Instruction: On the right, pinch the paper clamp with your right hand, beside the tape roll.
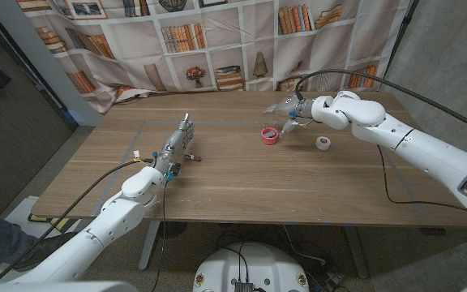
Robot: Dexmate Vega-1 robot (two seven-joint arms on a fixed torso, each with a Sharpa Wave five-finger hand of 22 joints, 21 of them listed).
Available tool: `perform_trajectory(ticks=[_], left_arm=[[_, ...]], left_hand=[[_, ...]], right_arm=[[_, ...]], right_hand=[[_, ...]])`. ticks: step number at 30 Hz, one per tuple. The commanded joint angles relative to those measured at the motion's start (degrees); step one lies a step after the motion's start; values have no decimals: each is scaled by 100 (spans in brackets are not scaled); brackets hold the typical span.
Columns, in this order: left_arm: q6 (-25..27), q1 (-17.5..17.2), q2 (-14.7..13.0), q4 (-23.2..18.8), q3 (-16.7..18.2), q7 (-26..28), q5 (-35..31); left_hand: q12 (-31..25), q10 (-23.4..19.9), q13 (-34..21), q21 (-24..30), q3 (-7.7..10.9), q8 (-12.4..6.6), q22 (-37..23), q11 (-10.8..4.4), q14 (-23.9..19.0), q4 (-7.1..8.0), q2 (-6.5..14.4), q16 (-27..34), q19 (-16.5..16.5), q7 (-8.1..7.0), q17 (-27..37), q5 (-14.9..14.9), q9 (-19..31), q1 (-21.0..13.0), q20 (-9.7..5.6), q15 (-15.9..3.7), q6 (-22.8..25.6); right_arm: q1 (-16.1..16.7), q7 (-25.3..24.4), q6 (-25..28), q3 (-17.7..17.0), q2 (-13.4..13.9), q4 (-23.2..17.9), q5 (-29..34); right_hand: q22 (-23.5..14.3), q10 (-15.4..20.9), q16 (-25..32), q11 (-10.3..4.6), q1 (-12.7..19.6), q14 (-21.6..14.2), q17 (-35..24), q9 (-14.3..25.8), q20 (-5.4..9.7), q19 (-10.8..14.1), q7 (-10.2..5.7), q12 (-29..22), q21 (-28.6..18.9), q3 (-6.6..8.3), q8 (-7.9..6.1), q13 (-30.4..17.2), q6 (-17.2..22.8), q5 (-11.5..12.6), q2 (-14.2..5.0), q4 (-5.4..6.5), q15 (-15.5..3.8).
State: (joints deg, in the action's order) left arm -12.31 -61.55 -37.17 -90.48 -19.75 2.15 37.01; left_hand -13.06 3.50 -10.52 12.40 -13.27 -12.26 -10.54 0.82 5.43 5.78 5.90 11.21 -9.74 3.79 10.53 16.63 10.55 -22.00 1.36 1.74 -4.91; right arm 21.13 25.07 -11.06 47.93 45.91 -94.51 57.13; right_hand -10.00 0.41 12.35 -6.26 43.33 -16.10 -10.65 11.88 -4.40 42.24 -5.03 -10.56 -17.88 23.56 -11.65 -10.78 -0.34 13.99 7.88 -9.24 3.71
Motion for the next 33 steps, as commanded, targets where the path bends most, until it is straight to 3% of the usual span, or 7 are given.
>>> perform_trajectory(ticks=[1,12,20,33], left_arm=[[42,-47,2,-45,-10,52,19],[73,-60,-23,-64,2,57,35],[68,-36,-5,-6,-9,17,55],[20,14,59,125,-38,-53,87]], left_hand=[[23,-38,-21,-9,-48,10,-15,-12,-12,-19,21,-12,-230,-2,11,1,6,3,45,14,42],[37,-32,-23,-11,-57,20,-17,-4,-5,-14,28,-19,-238,-6,12,-5,7,1,51,30,44],[46,-34,-24,-13,-65,27,-18,-8,-4,-10,34,-22,-244,-10,12,-10,8,-1,54,30,49],[53,-41,-25,-18,-75,35,-19,-3,-3,-6,41,-24,-261,-15,13,-16,9,-5,61,40,55]], right_arm=[[-158,-34,-219,140,-124,252,145],[-298,-73,-337,254,-235,447,176],[-342,-8,-345,306,-243,463,207],[-406,54,-314,385,-324,534,267]], right_hand=[[-22,5,41,-37,37,-99,-22,9,43,81,-8,-17,-50,-27,-10,-22,-47,41,-9,39,-58],[-24,157,-7,-168,35,-96,-25,9,51,125,-77,-86,-21,-50,-92,-18,106,51,-32,69,-96],[-26,446,-27,-338,86,-191,-28,1,98,213,-275,-169,17,-60,-210,-7,386,77,-74,82,-214],[-29,609,0,-391,125,-362,-31,-2,147,292,-340,-201,30,-57,-225,-1,430,92,-116,91,-338]])
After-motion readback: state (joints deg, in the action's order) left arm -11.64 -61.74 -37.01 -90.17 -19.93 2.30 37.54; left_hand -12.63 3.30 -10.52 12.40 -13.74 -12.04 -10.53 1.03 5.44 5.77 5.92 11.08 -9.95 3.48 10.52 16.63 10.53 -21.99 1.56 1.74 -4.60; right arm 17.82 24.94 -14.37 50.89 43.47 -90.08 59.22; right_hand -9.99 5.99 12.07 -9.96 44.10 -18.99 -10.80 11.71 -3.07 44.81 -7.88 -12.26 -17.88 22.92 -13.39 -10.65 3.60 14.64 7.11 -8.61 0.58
